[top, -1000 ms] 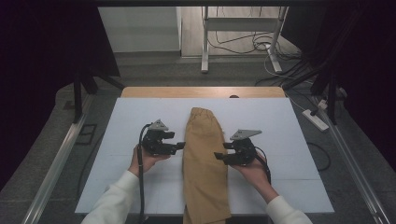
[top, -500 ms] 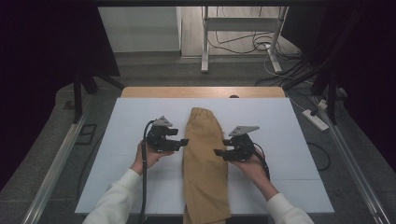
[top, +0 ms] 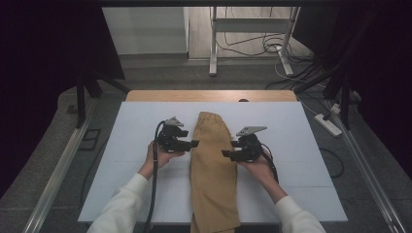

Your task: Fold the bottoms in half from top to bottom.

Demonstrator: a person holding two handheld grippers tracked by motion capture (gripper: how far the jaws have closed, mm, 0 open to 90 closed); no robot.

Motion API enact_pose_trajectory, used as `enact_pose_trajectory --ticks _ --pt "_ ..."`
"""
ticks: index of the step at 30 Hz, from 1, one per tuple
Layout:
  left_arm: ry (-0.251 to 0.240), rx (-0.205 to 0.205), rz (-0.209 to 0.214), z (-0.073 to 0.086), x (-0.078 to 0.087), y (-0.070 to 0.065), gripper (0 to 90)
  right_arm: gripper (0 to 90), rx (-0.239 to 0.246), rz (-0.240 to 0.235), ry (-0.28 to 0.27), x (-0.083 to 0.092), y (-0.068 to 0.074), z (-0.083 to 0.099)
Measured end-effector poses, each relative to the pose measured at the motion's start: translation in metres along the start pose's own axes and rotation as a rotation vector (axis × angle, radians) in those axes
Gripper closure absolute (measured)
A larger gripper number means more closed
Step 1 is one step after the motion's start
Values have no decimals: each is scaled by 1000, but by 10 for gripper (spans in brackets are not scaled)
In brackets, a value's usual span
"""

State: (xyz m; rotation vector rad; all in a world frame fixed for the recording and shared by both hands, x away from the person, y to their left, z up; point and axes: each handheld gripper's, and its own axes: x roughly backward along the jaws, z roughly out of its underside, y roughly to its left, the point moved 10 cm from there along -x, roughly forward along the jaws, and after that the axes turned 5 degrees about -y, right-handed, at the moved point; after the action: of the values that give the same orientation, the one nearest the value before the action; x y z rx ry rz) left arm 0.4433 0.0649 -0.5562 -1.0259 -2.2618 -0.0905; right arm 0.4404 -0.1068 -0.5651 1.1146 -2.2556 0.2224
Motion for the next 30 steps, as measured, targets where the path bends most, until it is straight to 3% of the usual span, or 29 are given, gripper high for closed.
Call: enact_pose_trajectory --ticks 18,24,30 --pt "15 25 -17 -4 -14 18 295 391 -28 39 -30 -1 -26 -16" --pt "12 22 -24 -13 -21 25 289 385 -39 40 -28 -10 -34 -22" --pt "20 62 -28 -17 -37 38 283 385 -62 52 -17 -25 -47 -29"
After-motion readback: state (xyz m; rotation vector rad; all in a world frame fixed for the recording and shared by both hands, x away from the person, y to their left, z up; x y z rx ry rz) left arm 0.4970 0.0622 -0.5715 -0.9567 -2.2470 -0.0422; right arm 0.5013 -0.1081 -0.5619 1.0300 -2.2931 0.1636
